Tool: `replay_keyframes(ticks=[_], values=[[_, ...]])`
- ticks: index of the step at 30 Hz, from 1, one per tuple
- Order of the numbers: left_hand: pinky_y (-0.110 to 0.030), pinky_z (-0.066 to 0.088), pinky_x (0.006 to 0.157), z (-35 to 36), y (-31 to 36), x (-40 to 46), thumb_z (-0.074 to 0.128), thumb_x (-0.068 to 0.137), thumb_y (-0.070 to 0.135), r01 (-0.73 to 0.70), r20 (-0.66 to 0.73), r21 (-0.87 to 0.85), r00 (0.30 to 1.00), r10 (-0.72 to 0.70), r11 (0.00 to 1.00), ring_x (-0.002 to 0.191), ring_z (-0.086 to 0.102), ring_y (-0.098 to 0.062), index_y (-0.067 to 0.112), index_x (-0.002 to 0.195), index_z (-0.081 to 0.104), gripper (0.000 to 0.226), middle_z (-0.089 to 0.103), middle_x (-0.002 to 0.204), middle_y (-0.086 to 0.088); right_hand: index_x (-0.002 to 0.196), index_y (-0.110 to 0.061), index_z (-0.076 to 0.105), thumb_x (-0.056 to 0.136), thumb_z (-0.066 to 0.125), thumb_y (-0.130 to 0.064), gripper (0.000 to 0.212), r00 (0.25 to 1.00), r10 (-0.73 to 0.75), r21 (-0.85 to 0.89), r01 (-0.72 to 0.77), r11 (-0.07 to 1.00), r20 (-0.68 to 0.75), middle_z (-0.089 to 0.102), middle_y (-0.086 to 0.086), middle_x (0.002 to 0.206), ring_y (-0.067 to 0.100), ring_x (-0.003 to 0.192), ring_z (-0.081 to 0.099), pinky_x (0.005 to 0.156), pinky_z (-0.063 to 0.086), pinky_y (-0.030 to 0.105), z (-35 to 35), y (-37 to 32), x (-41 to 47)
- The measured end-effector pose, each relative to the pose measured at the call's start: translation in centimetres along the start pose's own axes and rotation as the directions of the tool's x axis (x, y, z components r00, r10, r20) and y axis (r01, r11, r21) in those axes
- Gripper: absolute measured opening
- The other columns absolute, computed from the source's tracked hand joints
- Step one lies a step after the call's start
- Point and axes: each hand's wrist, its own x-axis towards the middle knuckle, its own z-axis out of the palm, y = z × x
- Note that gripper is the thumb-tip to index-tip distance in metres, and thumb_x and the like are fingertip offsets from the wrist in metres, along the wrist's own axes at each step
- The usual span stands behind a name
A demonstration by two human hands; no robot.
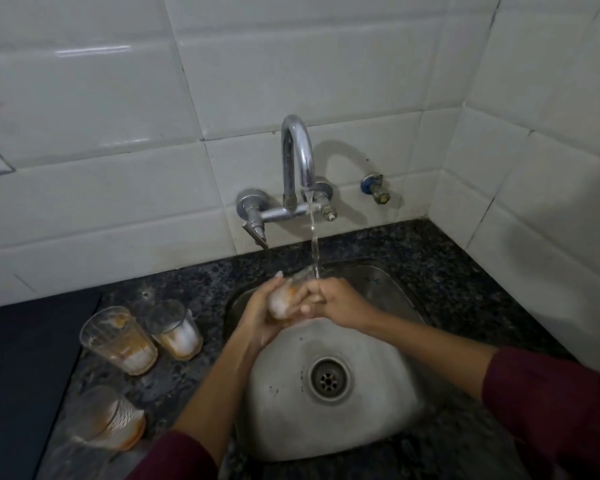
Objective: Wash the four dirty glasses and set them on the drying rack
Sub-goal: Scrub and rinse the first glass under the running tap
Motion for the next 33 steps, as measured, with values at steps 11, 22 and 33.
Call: replay_keyframes(ticks=[11, 22, 33], values=[[-0.035, 0.056, 0.055, -1.6, -0.2, 2.5, 0.061, 0.088, 0.030, 0.078, -0.251, 0.118, 0.967, -0.046, 0.990, 0.066, 0.066, -0.025, 0.009, 0.093, 0.063, 0.021, 0.069, 0.078, -0.013, 0.124, -0.006, 0.057, 0.091, 0.049, -0.008, 0.033, 0.966, 0.025, -0.685, 0.163, 0.710, 0.256, 0.061, 0.018, 0.124, 0.031, 0.113, 0.057, 0.093, 0.047, 0.034, 0.9, 2.6, 0.9], [-0.031, 0.055, 0.052, -0.8, -0.1, 3.6, 0.064, 0.085, 0.018, -0.100, -0.335, 0.046, 0.936, 0.110, 0.994, 0.065, 0.062, -0.024, 0.013, 0.085, 0.061, 0.006, 0.063, 0.077, -0.011, 0.134, -0.006, 0.048, 0.088, 0.051, 0.002, 0.046, 0.970, 0.037, -0.459, 0.081, 0.885, 0.242, 0.053, 0.012, 0.133, 0.021, 0.116, 0.054, 0.089, 0.045, 0.017, 1.9, 2.2, 2.5], [-0.032, 0.052, 0.062, -1.8, -0.3, 3.9, 0.060, 0.087, 0.030, -0.091, -0.249, -0.001, 0.964, 0.088, 0.996, 0.069, 0.062, -0.022, 0.014, 0.081, 0.062, 0.018, 0.063, 0.078, -0.009, 0.143, -0.015, 0.037, 0.089, 0.042, 0.010, 0.060, 0.920, 0.135, -0.068, -0.118, 0.991, 0.368, 0.049, -0.001, 0.136, 0.012, 0.123, 0.046, 0.084, 0.044, 0.018, 2.3, 0.6, 3.1]])
